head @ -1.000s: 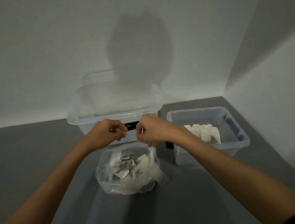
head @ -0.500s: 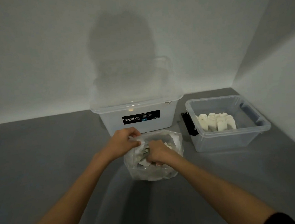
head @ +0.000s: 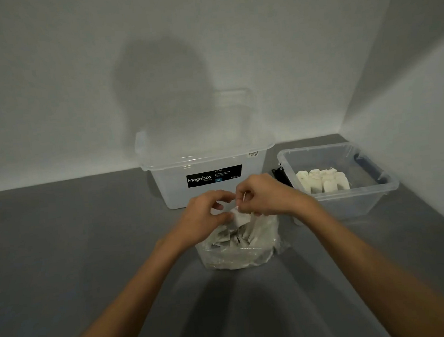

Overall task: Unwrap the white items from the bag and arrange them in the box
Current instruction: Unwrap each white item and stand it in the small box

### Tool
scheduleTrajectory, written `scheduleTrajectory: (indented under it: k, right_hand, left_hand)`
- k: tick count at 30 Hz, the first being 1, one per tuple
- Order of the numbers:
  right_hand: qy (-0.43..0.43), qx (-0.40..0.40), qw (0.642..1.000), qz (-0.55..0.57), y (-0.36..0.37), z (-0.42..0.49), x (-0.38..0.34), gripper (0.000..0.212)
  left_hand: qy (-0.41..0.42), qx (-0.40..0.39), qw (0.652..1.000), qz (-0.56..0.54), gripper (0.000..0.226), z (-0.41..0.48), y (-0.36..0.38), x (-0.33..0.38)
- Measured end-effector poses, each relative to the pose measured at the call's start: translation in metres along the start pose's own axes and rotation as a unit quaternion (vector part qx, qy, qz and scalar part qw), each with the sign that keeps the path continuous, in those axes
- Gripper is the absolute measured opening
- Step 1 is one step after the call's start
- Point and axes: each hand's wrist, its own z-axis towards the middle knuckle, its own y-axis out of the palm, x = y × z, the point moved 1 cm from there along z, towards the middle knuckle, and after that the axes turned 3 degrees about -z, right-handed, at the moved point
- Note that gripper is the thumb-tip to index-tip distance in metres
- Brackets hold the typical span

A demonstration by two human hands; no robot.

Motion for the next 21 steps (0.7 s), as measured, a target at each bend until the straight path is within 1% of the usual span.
scheduleTrajectory:
  k: [1,4,6,9,12,14,16,18,21]
  right_hand:
    - [-0.013,0.011,1.000,-0.009,-0.005,-0.001,-0.001,0.007]
    - [-0.031,0.059,0.998,0.002,-0.013,-0.001,0.001,0.004]
    - [-0.025,0.086,0.996,0.030,-0.013,0.001,0.006,0.005]
    - [-0.017,0.084,0.995,0.060,-0.011,0.006,0.011,0.007]
    - [-0.024,0.086,0.995,0.045,-0.009,0.010,0.010,0.005]
    - [-0.028,0.081,0.995,0.045,-0.007,0.013,0.006,0.004]
    - [-0.019,0.080,0.995,0.059,-0.002,0.017,0.004,0.004]
    - [0.019,0.058,0.996,0.063,0.008,0.022,0.005,0.008]
    - [0.084,-0.033,0.995,0.046,0.037,0.030,0.011,0.017]
  left_hand:
    - [-0.007,-0.010,1.000,-0.014,0.031,0.002,0.002,0.000]
    - [-0.010,-0.005,0.998,-0.068,0.006,0.005,0.004,0.000]
    - [-0.032,0.014,0.988,-0.148,0.009,0.006,0.004,0.002]
    - [-0.068,0.028,0.966,-0.246,0.018,0.006,0.003,0.002]
    - [-0.058,0.017,0.961,-0.270,0.022,0.006,0.000,0.002]
    - [-0.054,0.039,0.961,-0.269,0.018,0.007,-0.003,-0.001]
    - [-0.060,0.078,0.960,-0.263,0.011,0.006,-0.006,-0.007]
    - [-0.075,0.111,0.957,-0.257,0.005,0.003,-0.008,-0.016]
    - [-0.098,0.136,0.954,-0.247,0.005,-0.002,-0.011,-0.025]
